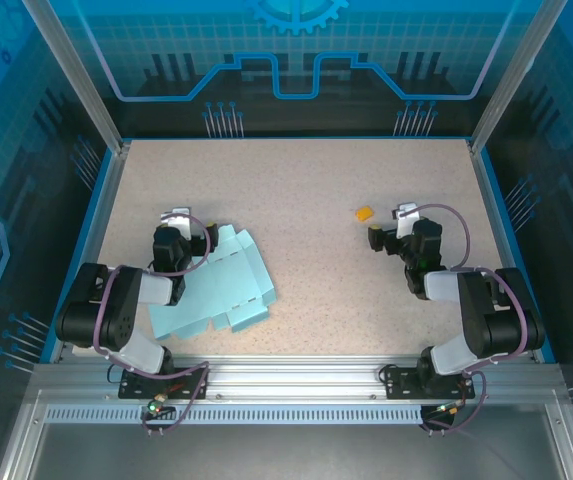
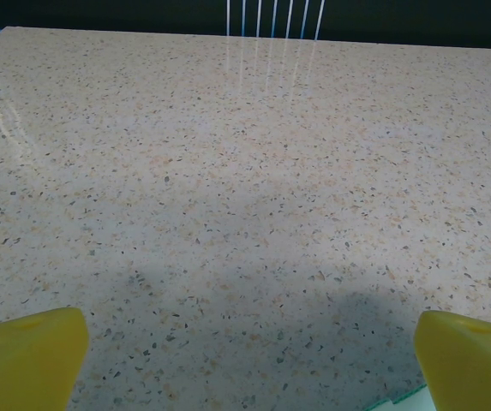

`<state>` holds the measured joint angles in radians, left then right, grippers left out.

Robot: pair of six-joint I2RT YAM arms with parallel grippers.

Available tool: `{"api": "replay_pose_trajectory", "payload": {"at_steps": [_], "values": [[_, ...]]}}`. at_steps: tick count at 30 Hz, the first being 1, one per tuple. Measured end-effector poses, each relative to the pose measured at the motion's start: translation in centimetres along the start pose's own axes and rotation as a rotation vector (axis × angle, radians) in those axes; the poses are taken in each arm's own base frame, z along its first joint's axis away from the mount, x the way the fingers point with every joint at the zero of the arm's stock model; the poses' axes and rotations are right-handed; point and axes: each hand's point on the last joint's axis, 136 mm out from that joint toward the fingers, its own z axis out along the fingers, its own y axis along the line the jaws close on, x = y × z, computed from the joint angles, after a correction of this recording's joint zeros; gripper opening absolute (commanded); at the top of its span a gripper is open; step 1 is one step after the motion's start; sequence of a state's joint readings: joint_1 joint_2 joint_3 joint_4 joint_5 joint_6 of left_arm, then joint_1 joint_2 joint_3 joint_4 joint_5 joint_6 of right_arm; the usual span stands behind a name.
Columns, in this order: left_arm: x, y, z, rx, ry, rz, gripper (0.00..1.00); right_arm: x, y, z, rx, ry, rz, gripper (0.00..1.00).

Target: Fold the paper box

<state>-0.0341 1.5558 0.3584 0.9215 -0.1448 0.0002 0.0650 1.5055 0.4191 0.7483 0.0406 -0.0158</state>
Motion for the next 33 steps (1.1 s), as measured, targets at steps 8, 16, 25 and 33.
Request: {"api": "replay_pose_trajectory", "payload": {"at_steps": [8, 16, 25, 33], "values": [[-0.1, 0.1, -0.1, -0.005, 0.003, -0.001, 0.99, 0.1, -0.3, 0.1, 0.012, 0.023, 0.011, 1.00], [-7.1, 2.4, -3.3, -0.152, -0.062, -0.122, 0.99, -7.4, -4.9, -4.4, 0.187, -0.065, 0.154, 1.00], [-11.9, -1.5, -7.3, 0.039, 0.029, -0.389, 0.99, -14.0, -7.9, -9.2, 0.285, -0.039, 0.398, 1.00], [-7.8, -7.7, -9.4, 0.231, 0.322, -0.404, 0.99, -12.7, -1.2, -7.0, 0.022, 0.206, 0.432, 1.00]]}}
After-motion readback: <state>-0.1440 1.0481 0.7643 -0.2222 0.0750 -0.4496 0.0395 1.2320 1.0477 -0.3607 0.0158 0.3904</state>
